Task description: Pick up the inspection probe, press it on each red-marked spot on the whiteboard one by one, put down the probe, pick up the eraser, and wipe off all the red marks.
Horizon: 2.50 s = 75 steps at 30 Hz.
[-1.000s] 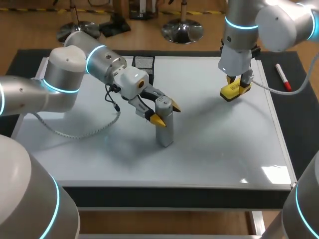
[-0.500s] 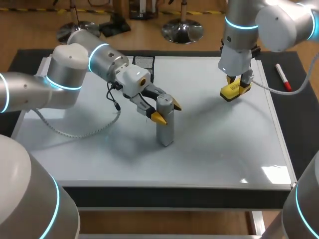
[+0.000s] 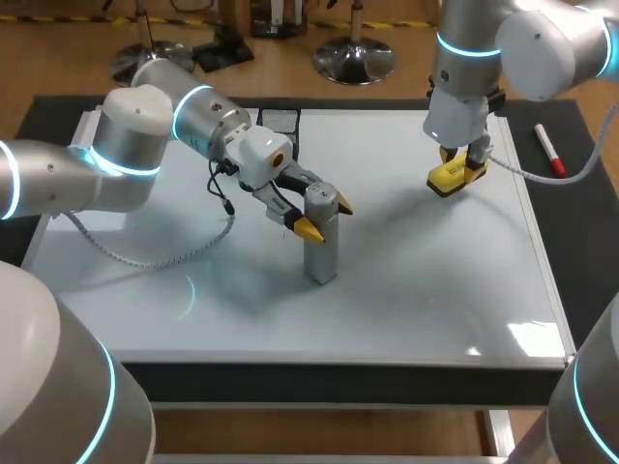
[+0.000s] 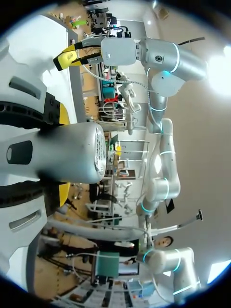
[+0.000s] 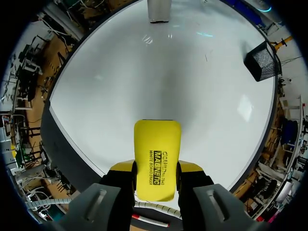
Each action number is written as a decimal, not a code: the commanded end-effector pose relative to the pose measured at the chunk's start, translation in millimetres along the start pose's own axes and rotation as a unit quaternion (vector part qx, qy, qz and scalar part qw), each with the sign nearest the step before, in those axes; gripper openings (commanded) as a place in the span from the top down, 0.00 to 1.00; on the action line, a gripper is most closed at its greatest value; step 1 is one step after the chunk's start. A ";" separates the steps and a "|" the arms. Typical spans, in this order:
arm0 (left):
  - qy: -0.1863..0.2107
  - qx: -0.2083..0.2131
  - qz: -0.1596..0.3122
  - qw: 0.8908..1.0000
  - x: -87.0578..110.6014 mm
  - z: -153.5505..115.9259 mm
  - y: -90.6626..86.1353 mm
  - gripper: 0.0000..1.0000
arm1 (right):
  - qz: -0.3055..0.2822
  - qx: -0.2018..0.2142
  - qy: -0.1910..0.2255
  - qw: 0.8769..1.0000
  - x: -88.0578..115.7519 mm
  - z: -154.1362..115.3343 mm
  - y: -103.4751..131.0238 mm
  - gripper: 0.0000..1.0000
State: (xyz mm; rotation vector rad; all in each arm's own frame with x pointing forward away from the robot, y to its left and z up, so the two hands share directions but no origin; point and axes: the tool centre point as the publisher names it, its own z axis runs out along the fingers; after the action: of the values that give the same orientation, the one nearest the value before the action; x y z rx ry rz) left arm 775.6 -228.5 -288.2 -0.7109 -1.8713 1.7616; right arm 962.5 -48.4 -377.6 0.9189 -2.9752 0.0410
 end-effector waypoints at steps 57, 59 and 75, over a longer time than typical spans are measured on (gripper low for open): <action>-0.056 -0.071 -0.004 0.996 18.2 -250.4 -45.6 1.00 | 0.000 0.001 0.002 1.000 -1.0 -0.5 -0.8 1.00; -0.060 -0.070 -0.005 0.996 18.8 -253.4 -45.7 1.00 | 0.000 0.001 0.002 1.000 -1.0 -0.5 -0.8 1.00; -0.078 -0.066 -0.009 0.995 19.2 -262.5 -42.1 1.00 | 0.000 0.001 0.002 1.000 -1.0 -0.5 -0.8 1.00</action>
State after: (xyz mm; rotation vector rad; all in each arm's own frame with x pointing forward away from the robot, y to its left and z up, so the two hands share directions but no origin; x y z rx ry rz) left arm 930.3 -20.0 -230.4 -0.6140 -2.1076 1.7412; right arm 962.5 -48.3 -377.7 0.9189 -2.9752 0.0409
